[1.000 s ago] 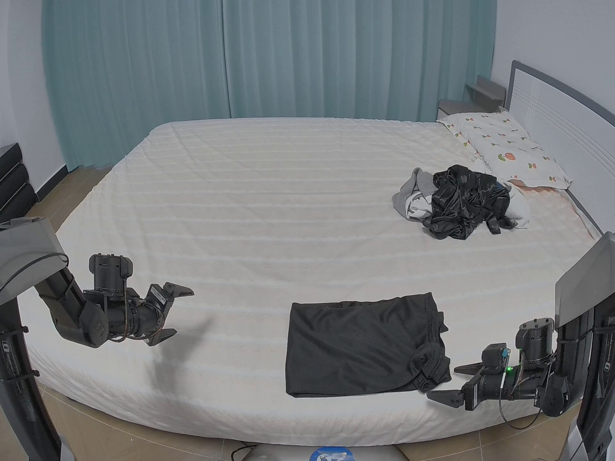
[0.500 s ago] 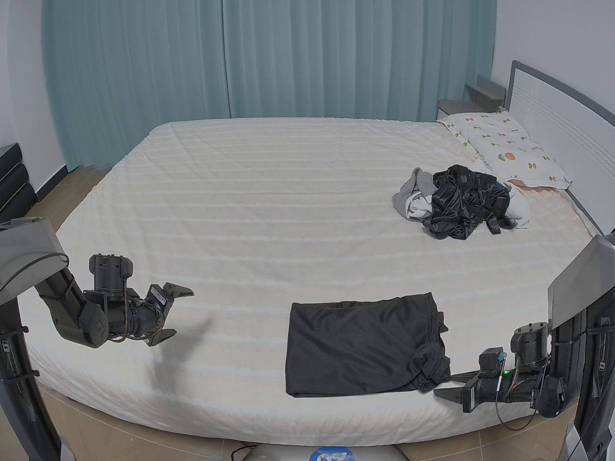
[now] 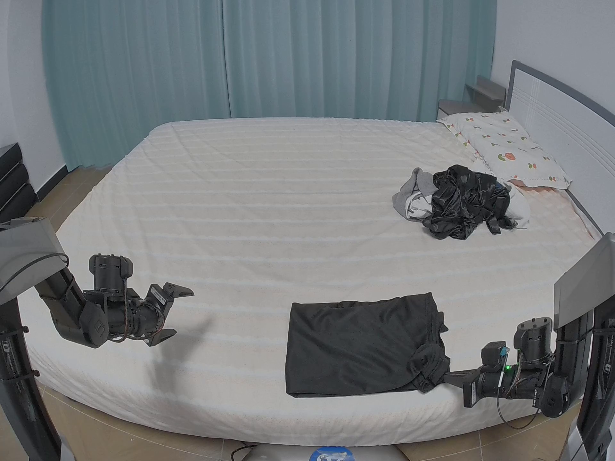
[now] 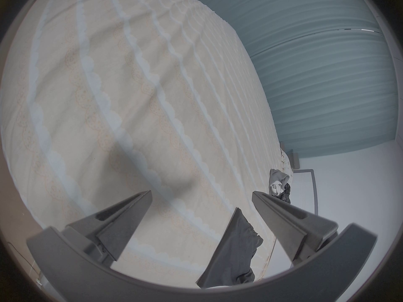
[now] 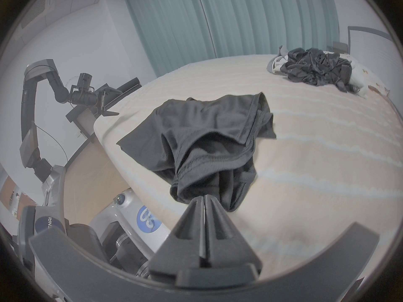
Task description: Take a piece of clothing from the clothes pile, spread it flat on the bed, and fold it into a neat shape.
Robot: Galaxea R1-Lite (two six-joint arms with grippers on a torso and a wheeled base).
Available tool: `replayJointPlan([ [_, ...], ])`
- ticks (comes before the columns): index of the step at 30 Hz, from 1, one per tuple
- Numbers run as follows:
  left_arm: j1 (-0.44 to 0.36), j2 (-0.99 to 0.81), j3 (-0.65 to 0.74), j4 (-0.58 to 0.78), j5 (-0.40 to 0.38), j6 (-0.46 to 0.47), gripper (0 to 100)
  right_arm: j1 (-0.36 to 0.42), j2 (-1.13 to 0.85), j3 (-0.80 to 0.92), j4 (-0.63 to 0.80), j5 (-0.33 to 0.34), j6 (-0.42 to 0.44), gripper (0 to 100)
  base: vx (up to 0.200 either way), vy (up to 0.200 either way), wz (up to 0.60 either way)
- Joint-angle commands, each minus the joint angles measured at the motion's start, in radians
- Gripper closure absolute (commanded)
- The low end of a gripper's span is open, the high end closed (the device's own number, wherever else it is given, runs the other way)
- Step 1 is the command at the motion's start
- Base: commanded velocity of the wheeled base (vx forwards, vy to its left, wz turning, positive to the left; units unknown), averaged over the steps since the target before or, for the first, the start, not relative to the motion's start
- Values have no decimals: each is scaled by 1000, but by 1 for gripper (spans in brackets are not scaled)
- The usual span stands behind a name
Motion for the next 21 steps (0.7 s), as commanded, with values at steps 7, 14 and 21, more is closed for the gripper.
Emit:
replayJointPlan([
  [7,0,2,0,0,1,1,0,7,5,2,-10,-11,-3,100,0,0,0],
  [14,0,2,0,0,1,1,0,31,36,0,-10,-11,0,100,0,0,0],
  [21,0,2,0,0,1,1,0,40,65,-17,-10,-8,0,0,0,0,0],
])
